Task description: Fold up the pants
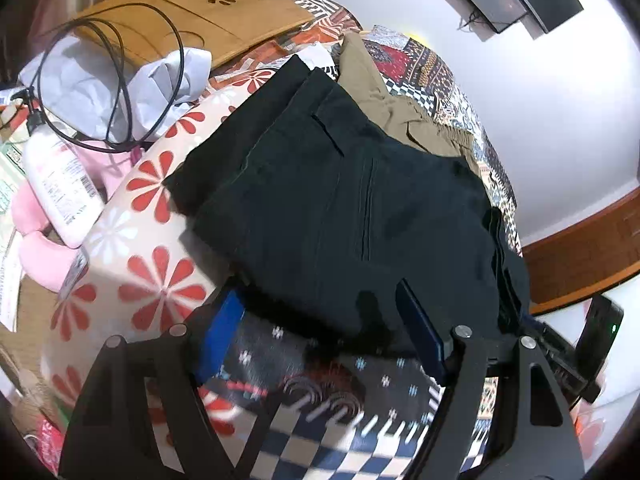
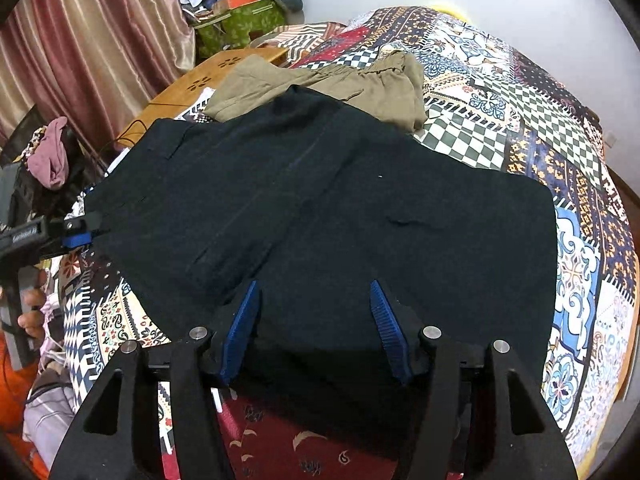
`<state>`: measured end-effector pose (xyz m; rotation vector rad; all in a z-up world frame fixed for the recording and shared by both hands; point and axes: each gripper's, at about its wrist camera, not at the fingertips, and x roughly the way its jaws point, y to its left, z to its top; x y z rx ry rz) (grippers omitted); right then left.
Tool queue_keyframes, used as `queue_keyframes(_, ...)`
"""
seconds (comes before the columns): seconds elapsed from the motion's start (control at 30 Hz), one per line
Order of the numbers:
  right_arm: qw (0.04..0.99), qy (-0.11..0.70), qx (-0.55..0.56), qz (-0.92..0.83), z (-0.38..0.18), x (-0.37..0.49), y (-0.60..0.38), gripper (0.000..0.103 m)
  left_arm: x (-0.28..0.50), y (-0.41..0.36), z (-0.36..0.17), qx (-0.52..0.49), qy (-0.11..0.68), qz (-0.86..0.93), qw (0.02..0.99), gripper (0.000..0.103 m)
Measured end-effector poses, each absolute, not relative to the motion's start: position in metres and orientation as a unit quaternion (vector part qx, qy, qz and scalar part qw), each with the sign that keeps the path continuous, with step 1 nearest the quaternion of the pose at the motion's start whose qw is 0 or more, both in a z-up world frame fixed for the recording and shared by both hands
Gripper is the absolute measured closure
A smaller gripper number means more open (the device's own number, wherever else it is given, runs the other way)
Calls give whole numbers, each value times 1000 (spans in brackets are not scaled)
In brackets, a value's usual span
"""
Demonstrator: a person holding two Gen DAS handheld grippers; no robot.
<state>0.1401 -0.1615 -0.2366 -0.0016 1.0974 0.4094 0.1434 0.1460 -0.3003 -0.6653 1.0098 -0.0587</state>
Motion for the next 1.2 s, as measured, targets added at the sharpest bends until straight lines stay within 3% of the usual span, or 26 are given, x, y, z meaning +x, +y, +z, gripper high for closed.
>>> queue_keyframes(0.33,832,517,5,200,-238,141,-162,47,185,144,-307,-312,497,-23,810,26)
queue_keyframes(0.37,832,517,5,200,-238,141,-162,47,188,142,-308,-307,497,-18,811,31)
queue_keyframes(0.47,832,517,7,201,-238,141,-162,47,199,134,-308,-259,505,16,823,61)
queue_keyframes(0.57,832,516,10,202,-238,141,-163,47,200,125,-306,-221,500,31,837,66)
queue_keyframes(0.67,832,515,13,204,-237,140,-163,47,198,110,-294,-148,482,63,861,85)
queue_keyframes(1.2,857,482,61,169,-210,131,-213,47,188,71,-191,-51,374,41,925,89)
